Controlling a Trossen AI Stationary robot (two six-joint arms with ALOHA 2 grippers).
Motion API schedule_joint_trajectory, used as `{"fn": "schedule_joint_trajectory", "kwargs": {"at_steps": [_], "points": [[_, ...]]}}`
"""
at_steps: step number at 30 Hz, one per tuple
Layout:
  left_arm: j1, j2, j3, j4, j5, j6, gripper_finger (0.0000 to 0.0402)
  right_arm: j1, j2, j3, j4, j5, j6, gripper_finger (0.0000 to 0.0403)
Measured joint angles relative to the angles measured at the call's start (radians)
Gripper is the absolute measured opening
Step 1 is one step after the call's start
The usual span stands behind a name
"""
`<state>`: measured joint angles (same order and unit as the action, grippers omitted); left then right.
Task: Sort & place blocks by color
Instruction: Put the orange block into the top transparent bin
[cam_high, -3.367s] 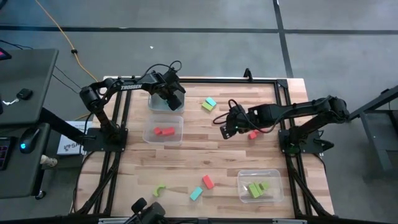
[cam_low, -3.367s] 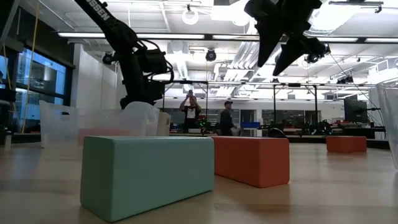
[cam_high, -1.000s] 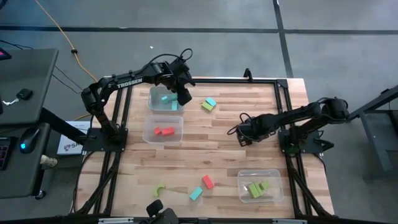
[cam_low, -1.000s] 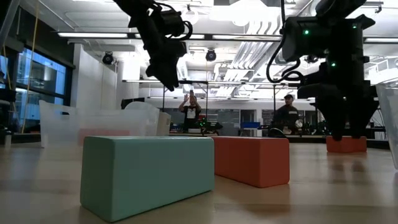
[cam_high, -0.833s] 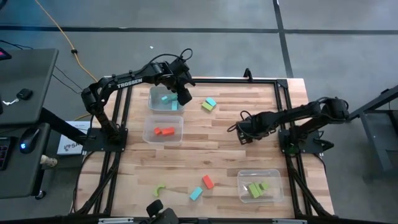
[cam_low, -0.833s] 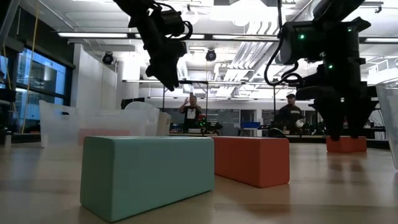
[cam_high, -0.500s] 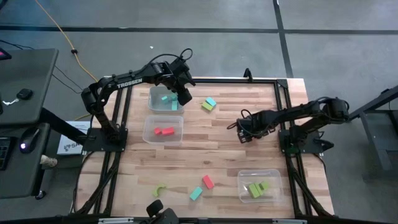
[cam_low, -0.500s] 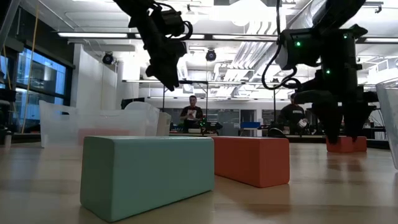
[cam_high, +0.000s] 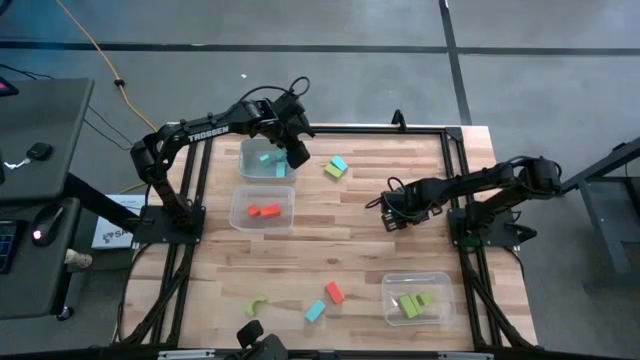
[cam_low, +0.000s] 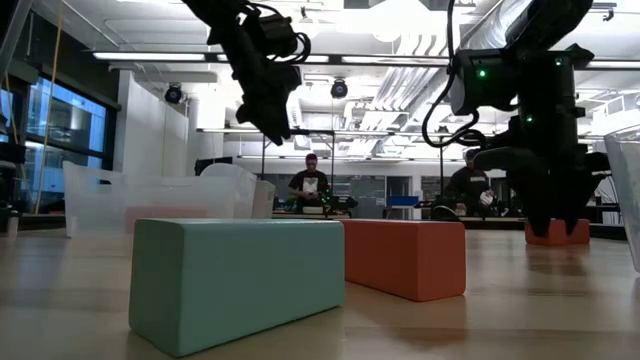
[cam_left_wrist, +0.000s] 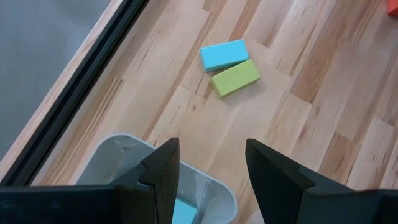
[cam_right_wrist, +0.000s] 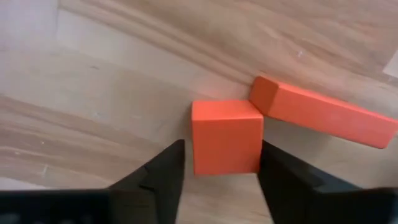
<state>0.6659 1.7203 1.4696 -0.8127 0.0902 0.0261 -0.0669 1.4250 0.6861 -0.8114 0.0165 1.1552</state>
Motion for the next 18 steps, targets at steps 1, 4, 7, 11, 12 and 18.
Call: {"fn": "schedule_joint_trajectory", "kwargs": {"at_steps": [1,4,7,11,12,18], "points": [[0.000,0.000,0.000,0.002,0.000,0.000,0.0159,0.000,0.000,0.000,0.003,-0.007,-0.005,0.0149],[0.000,0.000,0.000,0.002,0.000,0.000,0.0159,0.000,-0.001,0.002,0.004,-0.015,-0.012,0.0112],[0.000,0.000,0.000,0.002,0.000,0.000,0.0159,0.000,-0.001,0.002,0.004,-0.018,-0.013,0.0112],[0.000,0.000,0.000,0.003,0.000,0.000,0.0159,0.000,-0.001,0.004,0.001,-0.021,-0.015,0.0112],[0.000,0.000,0.000,0.003,0.000,0.000,0.0159,0.000,0.000,0.009,0.000,-0.027,-0.026,0.0112],[0.000,0.000,0.000,0.002,0.013,-0.028,0.0159,0.002,0.001,0.111,0.000,-0.040,-0.136,0.0112]]}}
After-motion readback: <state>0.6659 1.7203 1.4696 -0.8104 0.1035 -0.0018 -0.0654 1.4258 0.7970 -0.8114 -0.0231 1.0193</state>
